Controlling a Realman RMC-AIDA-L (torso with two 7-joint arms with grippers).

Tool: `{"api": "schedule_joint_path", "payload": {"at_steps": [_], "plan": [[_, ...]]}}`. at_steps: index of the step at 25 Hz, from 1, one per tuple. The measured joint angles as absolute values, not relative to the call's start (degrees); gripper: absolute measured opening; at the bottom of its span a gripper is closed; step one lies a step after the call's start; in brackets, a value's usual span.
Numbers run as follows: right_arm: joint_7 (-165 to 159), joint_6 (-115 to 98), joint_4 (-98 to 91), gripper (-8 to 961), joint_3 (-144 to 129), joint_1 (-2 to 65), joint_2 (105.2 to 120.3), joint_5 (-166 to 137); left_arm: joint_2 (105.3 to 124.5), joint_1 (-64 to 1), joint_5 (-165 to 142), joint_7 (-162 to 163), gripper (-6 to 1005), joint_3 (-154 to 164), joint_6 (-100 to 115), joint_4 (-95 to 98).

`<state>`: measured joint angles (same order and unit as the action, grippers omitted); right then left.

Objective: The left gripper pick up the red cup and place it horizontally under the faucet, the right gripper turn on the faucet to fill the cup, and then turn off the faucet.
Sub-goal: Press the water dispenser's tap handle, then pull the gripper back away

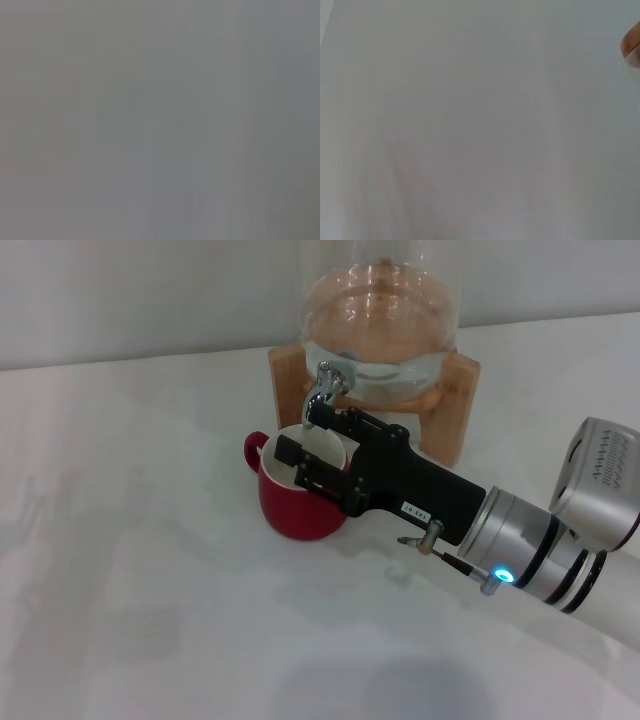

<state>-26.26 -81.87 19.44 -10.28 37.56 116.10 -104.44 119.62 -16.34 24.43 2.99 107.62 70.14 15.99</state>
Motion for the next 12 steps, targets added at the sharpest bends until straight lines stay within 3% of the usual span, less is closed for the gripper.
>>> {"api": "schedule_joint_path", "payload": {"at_steps": [12], "plan": [[-26.2, -81.6, 19.4, 658, -10.3, 37.9, 116.16, -104.4, 119.54, -16.3, 24.4, 3.0, 883, 107.8, 70.1, 16.0]]}}
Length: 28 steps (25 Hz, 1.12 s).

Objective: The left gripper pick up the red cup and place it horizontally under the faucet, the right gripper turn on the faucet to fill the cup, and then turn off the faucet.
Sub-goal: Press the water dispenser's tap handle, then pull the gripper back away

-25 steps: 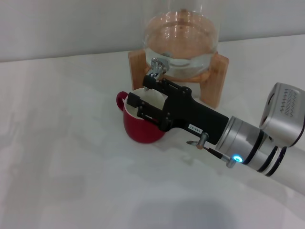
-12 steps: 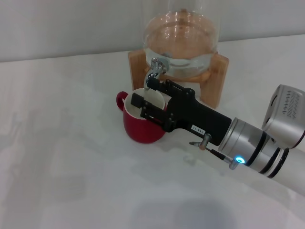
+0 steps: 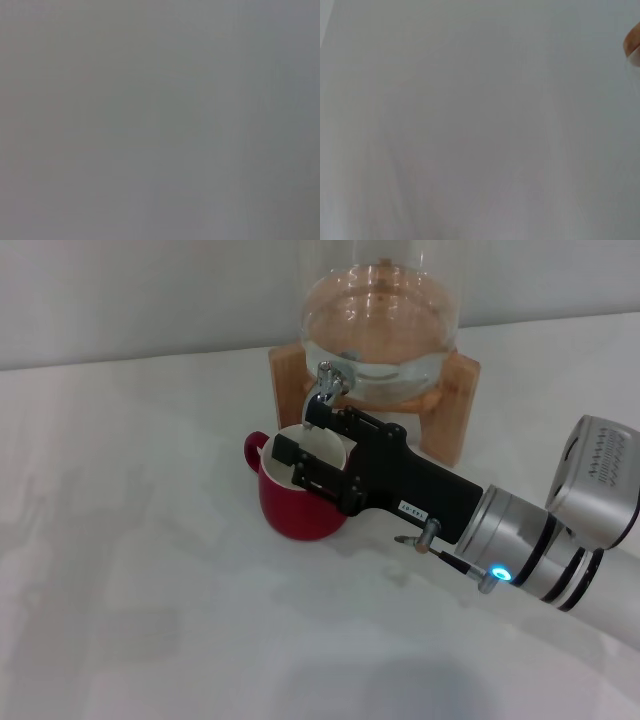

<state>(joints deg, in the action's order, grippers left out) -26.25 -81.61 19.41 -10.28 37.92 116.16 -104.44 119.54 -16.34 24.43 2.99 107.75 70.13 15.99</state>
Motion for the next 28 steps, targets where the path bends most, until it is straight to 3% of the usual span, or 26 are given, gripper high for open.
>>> {"api": "schedule_joint_path", "payload": {"at_steps": [28], "plan": [[-26.1, -80.7, 19.8, 658, -8.2, 37.3, 116.16, -104.8, 119.53, -16.5, 24.4, 3.0, 884, 107.8, 70.1, 16.0]]}}
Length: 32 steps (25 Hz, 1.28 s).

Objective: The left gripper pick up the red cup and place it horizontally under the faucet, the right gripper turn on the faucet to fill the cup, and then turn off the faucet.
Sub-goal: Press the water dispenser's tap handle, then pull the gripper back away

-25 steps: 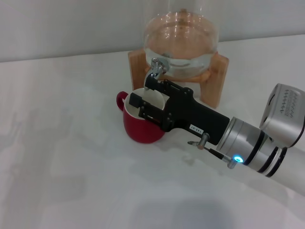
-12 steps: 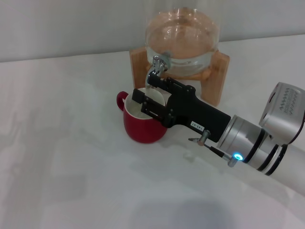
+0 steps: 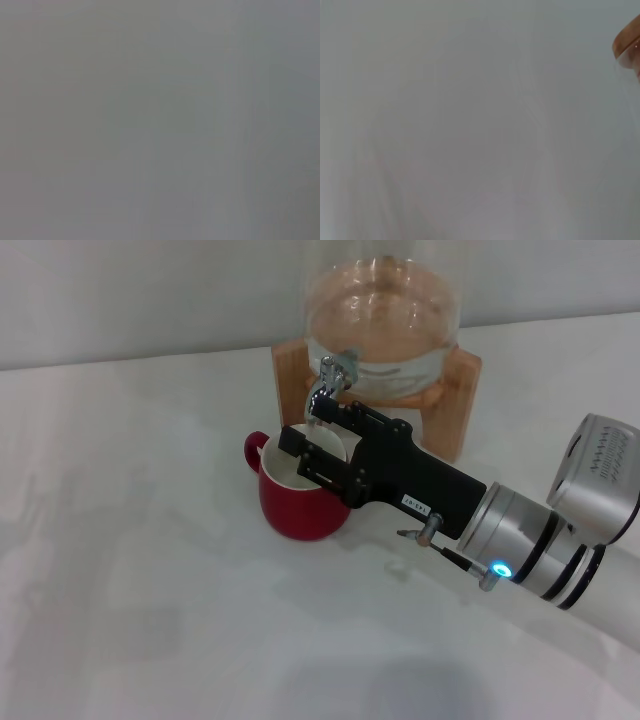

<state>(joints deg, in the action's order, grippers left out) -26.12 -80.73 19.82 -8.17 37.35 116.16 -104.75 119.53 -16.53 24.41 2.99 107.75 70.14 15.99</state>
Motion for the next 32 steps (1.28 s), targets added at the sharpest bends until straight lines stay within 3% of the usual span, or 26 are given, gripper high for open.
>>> {"api": "schedule_joint_path", "payload": {"at_steps": [32], "plan": [[-26.1, -81.9, 19.4, 658, -7.2, 35.5, 115.92, -104.6, 119.44, -16.6, 24.3, 3.0, 884, 108.5, 70.1, 16.2]]}}
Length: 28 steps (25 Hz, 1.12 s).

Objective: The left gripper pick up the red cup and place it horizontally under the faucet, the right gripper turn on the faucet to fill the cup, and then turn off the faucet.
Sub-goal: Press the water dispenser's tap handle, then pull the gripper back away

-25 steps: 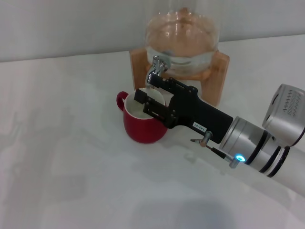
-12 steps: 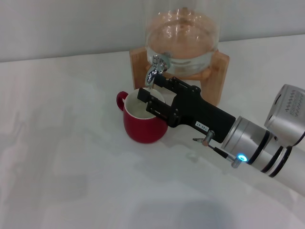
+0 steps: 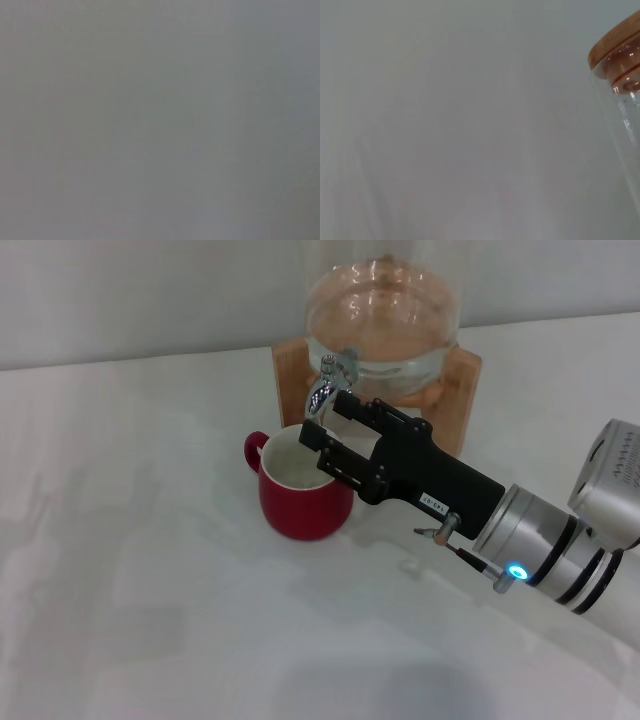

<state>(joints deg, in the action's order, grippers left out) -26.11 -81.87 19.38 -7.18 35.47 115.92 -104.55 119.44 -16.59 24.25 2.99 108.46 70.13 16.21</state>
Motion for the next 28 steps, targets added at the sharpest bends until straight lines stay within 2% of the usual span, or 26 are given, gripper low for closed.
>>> {"api": "schedule_joint_path", "payload": {"at_steps": [28], "plan": [[-26.1, -82.0, 19.0, 659, -6.4, 34.7, 115.75, -104.3, 119.53, -16.6, 23.6, 3.0, 883, 108.5, 70.1, 16.3]]}}
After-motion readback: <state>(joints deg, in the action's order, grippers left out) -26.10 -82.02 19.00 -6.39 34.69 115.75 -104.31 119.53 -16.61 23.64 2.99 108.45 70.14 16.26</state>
